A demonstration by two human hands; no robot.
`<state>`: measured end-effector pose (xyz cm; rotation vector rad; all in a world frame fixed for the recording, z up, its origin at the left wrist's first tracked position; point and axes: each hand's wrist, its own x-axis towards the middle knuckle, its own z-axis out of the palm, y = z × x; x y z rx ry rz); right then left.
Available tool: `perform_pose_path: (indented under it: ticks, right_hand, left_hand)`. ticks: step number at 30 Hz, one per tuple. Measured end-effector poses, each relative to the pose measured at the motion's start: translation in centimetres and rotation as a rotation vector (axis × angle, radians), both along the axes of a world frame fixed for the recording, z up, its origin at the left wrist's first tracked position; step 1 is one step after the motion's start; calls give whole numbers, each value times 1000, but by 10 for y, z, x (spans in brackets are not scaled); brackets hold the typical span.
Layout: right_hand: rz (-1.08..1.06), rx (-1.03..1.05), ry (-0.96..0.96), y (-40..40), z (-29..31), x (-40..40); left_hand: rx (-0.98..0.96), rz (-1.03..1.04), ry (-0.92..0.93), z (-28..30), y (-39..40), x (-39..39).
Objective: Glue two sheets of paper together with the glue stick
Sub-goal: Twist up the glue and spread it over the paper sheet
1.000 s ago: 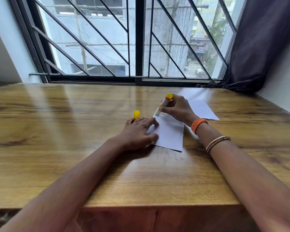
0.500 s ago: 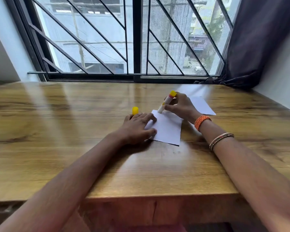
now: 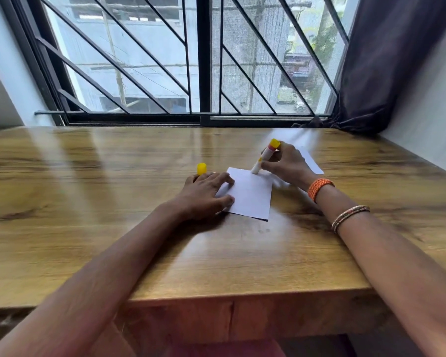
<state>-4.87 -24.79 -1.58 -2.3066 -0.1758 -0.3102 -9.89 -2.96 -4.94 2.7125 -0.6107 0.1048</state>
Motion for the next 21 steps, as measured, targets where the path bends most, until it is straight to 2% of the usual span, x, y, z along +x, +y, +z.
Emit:
perform_pose_path:
  ticks: [12, 21]
  right_hand:
    - [-39, 0, 6, -22, -1, -12]
    - [-70, 96, 13, -30, 0, -21]
  left_hand:
    - [7, -16, -4, -2, 3, 2]
    - [36, -12, -2, -1, 3, 2]
